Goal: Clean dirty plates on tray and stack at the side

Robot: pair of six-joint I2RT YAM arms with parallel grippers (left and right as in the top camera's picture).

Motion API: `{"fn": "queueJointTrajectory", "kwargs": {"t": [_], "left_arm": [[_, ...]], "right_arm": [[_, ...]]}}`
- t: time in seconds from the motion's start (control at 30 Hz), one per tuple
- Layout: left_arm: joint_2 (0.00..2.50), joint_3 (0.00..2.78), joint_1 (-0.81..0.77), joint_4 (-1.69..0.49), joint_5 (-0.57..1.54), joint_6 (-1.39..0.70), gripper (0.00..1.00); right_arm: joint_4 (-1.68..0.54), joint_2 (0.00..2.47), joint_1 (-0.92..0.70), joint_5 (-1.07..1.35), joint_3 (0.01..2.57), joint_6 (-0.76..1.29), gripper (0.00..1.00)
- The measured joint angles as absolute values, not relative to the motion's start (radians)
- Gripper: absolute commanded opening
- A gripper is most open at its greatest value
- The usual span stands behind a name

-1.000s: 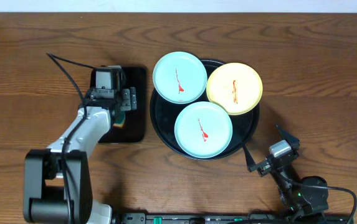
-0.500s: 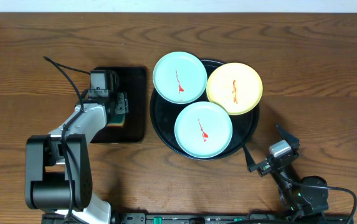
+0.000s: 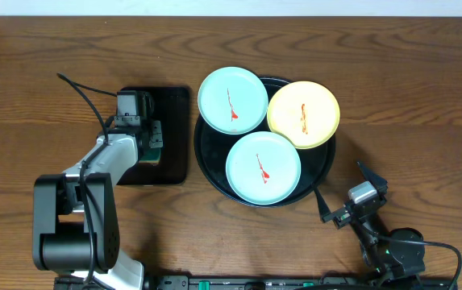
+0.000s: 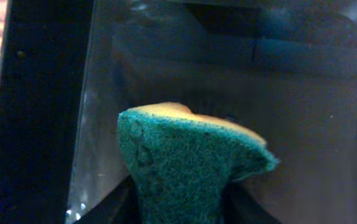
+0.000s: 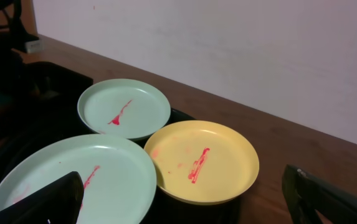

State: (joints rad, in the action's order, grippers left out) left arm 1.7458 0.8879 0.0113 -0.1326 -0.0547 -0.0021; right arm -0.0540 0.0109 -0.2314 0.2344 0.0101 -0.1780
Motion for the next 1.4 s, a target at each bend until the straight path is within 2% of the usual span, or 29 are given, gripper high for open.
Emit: {"fn": "queueJointTrajectory", "kwargs": {"t": [0.17, 0.47, 0.83, 1.13, 1.27, 1.33, 1.4], "left_arm": [[1.746, 0.888, 0.011, -0.133, -0.055, -0.035, 0.08], [1.712, 0.888, 0.011, -0.189, -0.055, -0.053, 0.07], [1.405, 0.889, 0.011, -0.296, -0.055, -0.056, 0.07], [1.395, 0.891, 0.011, -0.426, -0.055, -0.099, 0.07], [1.395, 0.891, 0.011, -0.443, -0.047, -0.115, 0.07], [1.395, 0.891, 0.011, -0.445, -0.043, -0.119, 0.07], [1.395, 0.891, 0.011, -0.445, -0.038, -0.123, 0.07]], "right_arm": [[-0.054, 0.011, -0.231, 0.234, 0.01, -0.178, 0.99], [-0.054, 0.011, -0.231, 0.236, 0.01, -0.149, 0.99], [-0.054, 0.011, -0.231, 0.243, 0.01, 0.242, 0.99], [-0.03, 0.011, -0.231, 0.336, 0.01, 0.663, 0.99], [0.005, 0.011, -0.231, 0.404, 0.01, 0.681, 0.99], [-0.027, 0.013, -0.231, 0.423, 0.014, 0.674, 0.93], [-0.071, 0.03, -0.231, 0.433, 0.038, 0.645, 0.91]]}}
